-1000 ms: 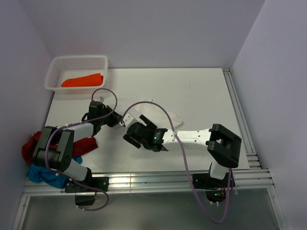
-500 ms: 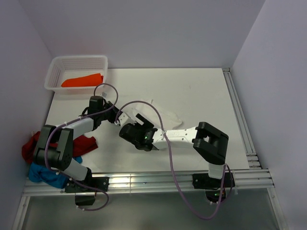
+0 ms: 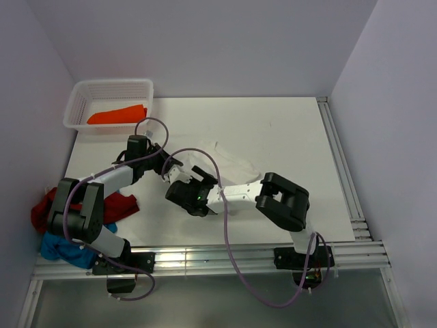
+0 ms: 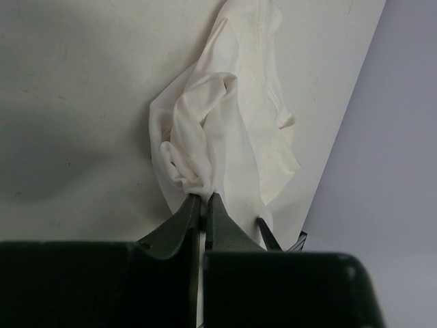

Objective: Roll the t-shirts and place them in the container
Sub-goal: Roll the tshirt

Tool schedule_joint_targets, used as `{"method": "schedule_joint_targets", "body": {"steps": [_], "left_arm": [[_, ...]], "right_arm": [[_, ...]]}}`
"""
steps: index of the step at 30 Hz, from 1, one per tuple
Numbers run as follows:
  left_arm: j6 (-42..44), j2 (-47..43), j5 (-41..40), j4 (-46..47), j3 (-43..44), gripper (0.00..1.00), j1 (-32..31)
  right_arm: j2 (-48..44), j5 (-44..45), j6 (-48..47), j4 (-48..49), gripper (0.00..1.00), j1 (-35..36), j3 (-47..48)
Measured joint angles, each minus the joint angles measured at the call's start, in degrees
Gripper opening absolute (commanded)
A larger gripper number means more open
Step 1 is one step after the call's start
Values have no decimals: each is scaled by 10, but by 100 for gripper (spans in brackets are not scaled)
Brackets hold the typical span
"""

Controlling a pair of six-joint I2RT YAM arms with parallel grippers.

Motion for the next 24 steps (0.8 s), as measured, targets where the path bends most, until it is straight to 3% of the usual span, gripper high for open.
{"method": "schedule_joint_targets", "body": {"steps": [4,9,20,22,24], "left_arm": [[0,0,7,-3,3,0,0],[0,0,10,-6,5,0,0],[5,11,21,-15,20,0,2],[6,16,23,-19,25,0,2],[7,24,26,-21,30,0,3]], "right_arm": [[23,21,-2,3,97,0,0],[24,42,-6,14,84,-5,0],[57,93,-39,59,80,-20,-2],[59,96,-40,61,77,-20,-2],[62,101,-39,63,66,-20,-2]]}}
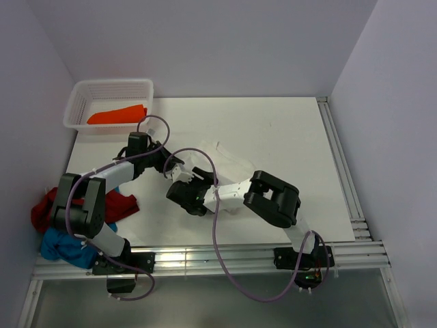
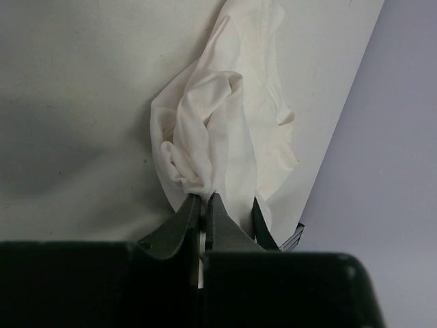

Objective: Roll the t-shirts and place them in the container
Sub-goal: Roll the tshirt

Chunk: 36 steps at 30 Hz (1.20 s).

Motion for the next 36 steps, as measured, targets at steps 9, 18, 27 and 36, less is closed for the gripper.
{"method": "schedule_joint_targets", "body": {"steps": [9,18,27,36], "left_arm": [[11,14,11,-7,4,13,3],[37,-5,7,-57,16,59,16],[71,-66,-17,-123,49,66,58],[86,-119,-23,-127,39,66,67]], "right_arm": [[6,-11,9,-9,0,0,-3],[-33,-145,15,-36,0,-22,-10],[-77,-361,56,-70,0,-98,-8],[-88,-735,119,-92,0,-266,4]]}}
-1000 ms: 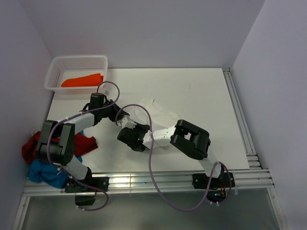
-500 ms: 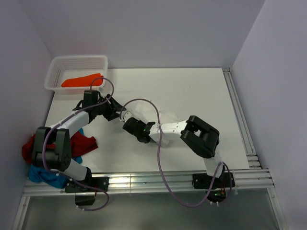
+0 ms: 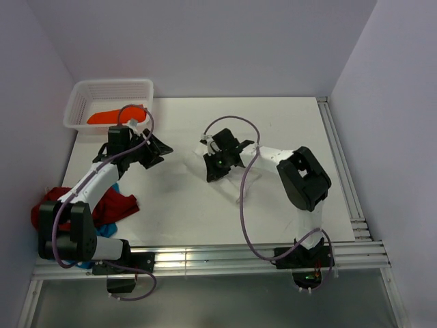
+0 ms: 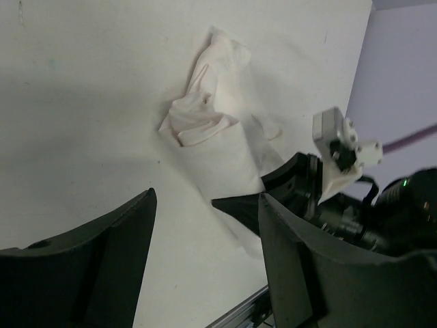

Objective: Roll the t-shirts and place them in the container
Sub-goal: Roll the tshirt

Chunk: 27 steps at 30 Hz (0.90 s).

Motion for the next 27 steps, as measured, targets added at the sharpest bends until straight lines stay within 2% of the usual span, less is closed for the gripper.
{"method": "schedule_joint_targets", "body": {"steps": [5,10,11,15,27], "left_arm": [[0,2,-10,28,-30,66,-38],[-2,18,-22,79,-68,66,-84],[-2,23,-25,92,-75,67,-92],[-6,37,-42,139,-108,86,-113],[-45,89,-100,278,-156,93,-120]], "right_arm": [[48,-160,30,0,0,-66,23],[98,-276,54,8,0,-93,43],[102,-288,57,12,0,-95,43],[121,-327,70,18,0,-96,50],[131,-349,84,26,0,-96,53]]}}
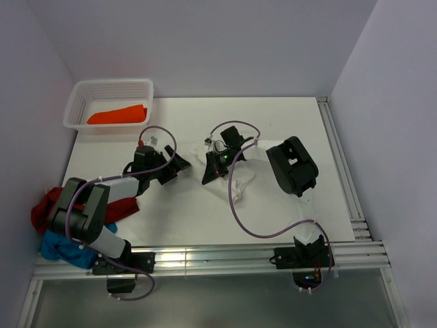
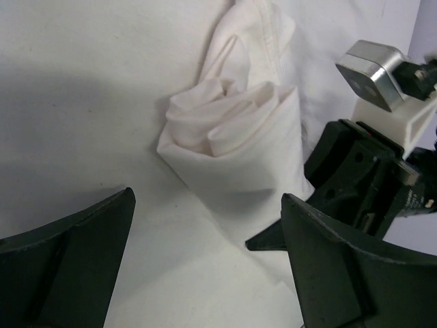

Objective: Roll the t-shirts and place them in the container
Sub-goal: Roll the tshirt

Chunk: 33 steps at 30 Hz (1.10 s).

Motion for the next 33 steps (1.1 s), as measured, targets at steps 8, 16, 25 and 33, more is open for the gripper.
{"method": "schedule_joint_targets", "body": {"steps": [8,16,25,33], "left_arm": [[-9,73,-11,12,60,90,0],[-28,146,-1,78,85,49,0],[-34,190,26,125,95,19,0],[-34,193,28,125,97,15,-1]], "right_arm": [[0,-1,0,2,0,0,-1],[0,-5,1,10,0,0,-5],[-5,-16,7,31,39,0,-21],[-66,6,7,28,77,6,-55]]}}
